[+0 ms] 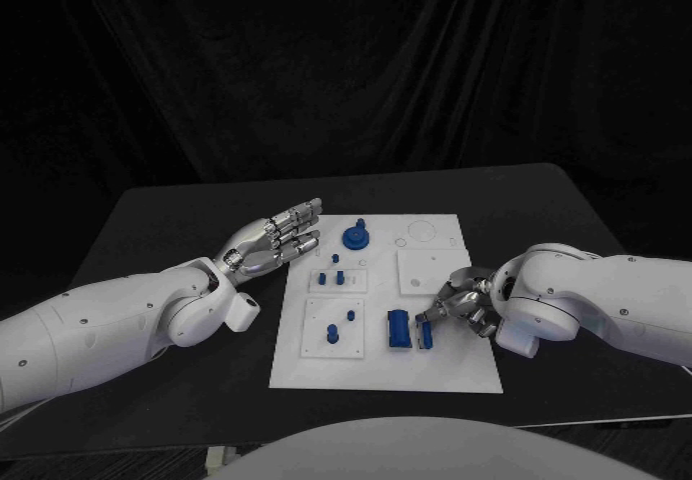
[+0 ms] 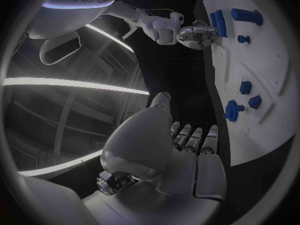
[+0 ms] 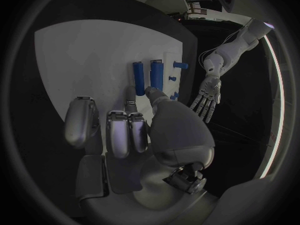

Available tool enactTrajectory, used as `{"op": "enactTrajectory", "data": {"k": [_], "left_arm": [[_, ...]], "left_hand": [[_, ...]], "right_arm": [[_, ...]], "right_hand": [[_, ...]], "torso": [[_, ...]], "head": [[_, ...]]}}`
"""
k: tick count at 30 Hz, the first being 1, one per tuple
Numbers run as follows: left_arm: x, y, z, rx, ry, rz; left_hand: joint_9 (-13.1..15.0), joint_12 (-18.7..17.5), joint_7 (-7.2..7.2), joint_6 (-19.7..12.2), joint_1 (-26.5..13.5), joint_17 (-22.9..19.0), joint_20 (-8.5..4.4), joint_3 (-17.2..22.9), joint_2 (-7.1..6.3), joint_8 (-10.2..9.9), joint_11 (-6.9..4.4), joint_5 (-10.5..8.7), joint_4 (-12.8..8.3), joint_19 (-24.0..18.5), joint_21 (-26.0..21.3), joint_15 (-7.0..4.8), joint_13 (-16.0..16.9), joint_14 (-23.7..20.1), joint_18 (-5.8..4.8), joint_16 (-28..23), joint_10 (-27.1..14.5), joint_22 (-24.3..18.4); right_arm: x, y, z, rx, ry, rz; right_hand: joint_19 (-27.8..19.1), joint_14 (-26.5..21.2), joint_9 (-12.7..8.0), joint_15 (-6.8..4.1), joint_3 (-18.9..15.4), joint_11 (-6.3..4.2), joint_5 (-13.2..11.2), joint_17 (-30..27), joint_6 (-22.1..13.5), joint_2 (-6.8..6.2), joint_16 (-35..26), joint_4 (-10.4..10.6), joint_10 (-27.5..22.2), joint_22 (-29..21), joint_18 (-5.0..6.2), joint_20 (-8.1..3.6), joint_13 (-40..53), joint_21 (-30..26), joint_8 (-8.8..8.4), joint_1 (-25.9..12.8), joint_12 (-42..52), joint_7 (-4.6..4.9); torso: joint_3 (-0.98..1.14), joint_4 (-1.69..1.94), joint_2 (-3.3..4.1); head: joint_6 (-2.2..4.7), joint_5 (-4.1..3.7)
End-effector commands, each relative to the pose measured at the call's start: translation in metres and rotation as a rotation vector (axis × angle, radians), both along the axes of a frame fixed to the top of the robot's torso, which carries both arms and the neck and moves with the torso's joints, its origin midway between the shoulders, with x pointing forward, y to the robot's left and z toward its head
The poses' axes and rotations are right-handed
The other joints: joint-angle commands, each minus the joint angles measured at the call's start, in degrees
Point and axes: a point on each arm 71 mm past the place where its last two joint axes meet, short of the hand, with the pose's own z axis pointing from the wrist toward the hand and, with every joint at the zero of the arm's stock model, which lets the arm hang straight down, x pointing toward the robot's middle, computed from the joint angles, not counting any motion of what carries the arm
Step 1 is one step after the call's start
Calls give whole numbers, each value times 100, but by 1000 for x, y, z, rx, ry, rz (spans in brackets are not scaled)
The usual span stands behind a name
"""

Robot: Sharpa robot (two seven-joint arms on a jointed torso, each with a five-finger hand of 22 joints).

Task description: Assemble the parts on the task board

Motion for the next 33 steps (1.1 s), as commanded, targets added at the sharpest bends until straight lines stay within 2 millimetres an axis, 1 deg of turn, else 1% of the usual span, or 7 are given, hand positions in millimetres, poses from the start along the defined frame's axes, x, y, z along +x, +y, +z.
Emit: {"op": "enactTrajectory", "data": {"k": [1, 6, 7, 10, 20, 28, 33], "left_arm": [[-1, -2, 2, -28, -12, -11], [-1, -2, 2, -28, -11, -12], [-1, -2, 2, -28, -11, -12], [-1, -2, 2, -28, -10, -12], [-2, -2, 2, -28, -11, -11], [-3, 0, 4, -44, -31, -5], [-7, 3, 8, -57, -55, 11]], "left_hand": [[6, 37, 38, 13, 51, -6, 40, 21, -10, 26, 25, 26, -17, -13, 3, 50, 9, -5, 60, -8, 12, 4], [6, 38, 44, 13, 71, -6, 40, 31, -13, 25, 26, 41, -38, -13, 3, 49, 9, -5, 58, -8, 12, 3], [6, 38, 44, 13, 71, -6, 40, 31, -13, 25, 26, 41, -38, -13, 3, 49, 9, -5, 58, -8, 12, 3], [6, 37, 45, 15, 77, -6, 40, 34, -14, 25, 26, 47, -45, -12, 3, 50, 9, -6, 57, -8, 11, 4], [6, 41, 50, 18, 89, -6, 40, 41, -16, 24, 26, 61, -59, -11, 4, 50, 10, -5, 55, -8, 13, 5], [11, 62, 80, 53, 55, -4, 40, 39, -3, 30, 40, 52, -35, -2, 10, 49, 14, -1, 54, -5, 27, 16], [26, 103, 208, 220, -405, -3, 36, -140, 92, 51, 48, -321, 174, 5, 17, 42, 17, 2, 40, -1, 55, 18]], "right_arm": [[-1, -1, -1, -17, 4, 1], [-1, -1, -1, -19, 2, 3], [-1, -1, -1, -19, 2, 4], [-1, -1, -1, -20, 1, 4], [-1, -4, 1, -36, -27, 14], [-3, -15, 12, -11, -138, -22], [6, -22, 44, 140, -380, -79]], "right_hand": [[42, 487, -8, 27, -48, 17, -298, 1055, -39, -4, -26, 75, 617, 862, 112, -12, 1509, -29, 49, -98, 15, 18], [49, 489, -9, 28, -115, 19, -653, 1059, -40, -41, -25, 95, 617, 860, 112, -11, 1509, -39, 78, -98, 15, 21], [51, 490, -8, 32, -183, 23, -957, 1060, -36, -65, -26, 140, 617, 860, 112, -9, 1509, -45, 95, -144, 15, 25], [58, 491, -9, 32, -311, 23, -1390, 1062, -42, -64, -26, 247, 617, 861, 113, -7, 1509, -54, 132, -220, 15, 24], [70, 493, -13, 27, -616, 17, -2114, 1066, -81, -69, -27, 488, 617, 867, 113, -11, 1509, -77, 210, -329, 15, 16], [93, 497, -12, -14, -1184, -37, -2088, 1078, 108, -139, -22, 1025, 617, 885, 114, -44, 1509, -80, 363, -718, 15, -48], [128, 487, -103, -99, -1526, -146, -2136, 1027, 608, -154, -52, 1047, 617, 923, 100, -115, 1509, -7, 434, -1079, 15, -176]], "torso": [[1, 2, 0], [1, -1, 2], [1, 1, 2], [2, 1, 2], [2, 1, 1], [2, 3, -1], [3, 0, 0]], "head": [[-1, 3], [-1, 6], [-1, 2], [-1, 5], [-1, 3], [-1, 29], [-1, 49]]}}
